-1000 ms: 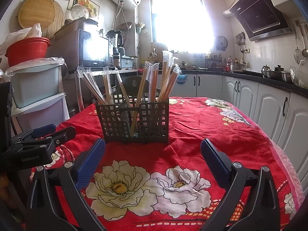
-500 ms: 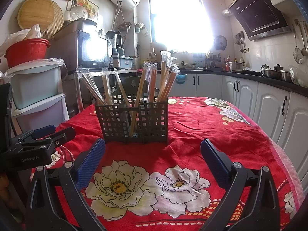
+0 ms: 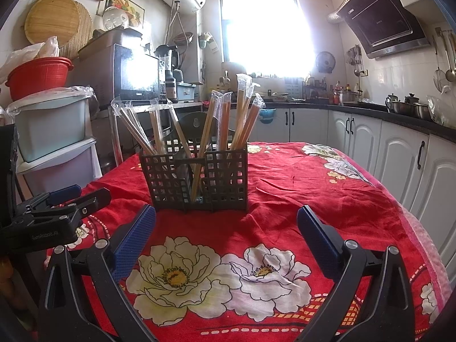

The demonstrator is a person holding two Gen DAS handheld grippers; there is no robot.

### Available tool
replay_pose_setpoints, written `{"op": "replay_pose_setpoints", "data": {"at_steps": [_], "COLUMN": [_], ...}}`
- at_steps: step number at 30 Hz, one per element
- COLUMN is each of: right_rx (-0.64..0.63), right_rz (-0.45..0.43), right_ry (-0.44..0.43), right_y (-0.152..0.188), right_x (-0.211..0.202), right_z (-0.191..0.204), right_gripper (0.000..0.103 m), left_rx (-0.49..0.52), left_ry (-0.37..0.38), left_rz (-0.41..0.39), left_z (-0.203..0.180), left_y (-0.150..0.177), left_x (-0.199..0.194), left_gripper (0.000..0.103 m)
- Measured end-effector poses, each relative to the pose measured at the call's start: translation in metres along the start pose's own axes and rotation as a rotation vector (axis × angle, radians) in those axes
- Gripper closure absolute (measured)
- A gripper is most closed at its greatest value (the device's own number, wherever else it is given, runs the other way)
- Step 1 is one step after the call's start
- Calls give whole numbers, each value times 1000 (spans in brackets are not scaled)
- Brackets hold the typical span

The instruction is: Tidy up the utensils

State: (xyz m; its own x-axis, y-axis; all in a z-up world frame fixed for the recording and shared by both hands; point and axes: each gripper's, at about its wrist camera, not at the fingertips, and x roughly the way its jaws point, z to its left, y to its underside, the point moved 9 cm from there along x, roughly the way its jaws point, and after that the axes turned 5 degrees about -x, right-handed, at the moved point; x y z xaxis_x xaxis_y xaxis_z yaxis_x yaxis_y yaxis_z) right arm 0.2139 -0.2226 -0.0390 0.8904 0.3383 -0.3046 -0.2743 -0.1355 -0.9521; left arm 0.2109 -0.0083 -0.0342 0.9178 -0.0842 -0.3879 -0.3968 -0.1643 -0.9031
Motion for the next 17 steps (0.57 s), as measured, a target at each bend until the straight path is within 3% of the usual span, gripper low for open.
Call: {"op": "replay_pose_setpoints", "data": {"at_steps": [6, 8, 10, 13, 16, 17], "right_rx": [49, 80, 74, 81, 125, 145], "right_rz": [62, 131, 227, 400, 533, 558], "right_ry": [-3, 3, 84, 180, 307, 323], "right_y": [5, 10, 16, 35, 59, 64], "right_x": [4, 10, 21, 43, 62, 67], "right_z": [-10, -24, -53, -106, -166, -177], "right_gripper": [6, 6, 6, 6, 6, 6], "left_rx": [-10, -24, -52, -75, -82, -96], "left_ry": [-5, -39, -83, -229, -387, -409], "left_rz": [34, 81, 139, 220, 289, 306], "left_z": [3, 15, 35, 97, 159, 172], "left_y": [1, -2, -7, -18, -17, -14], "left_x": [2, 4, 9, 26, 51, 58], "left_gripper": [10, 10, 10, 10, 10, 10]}}
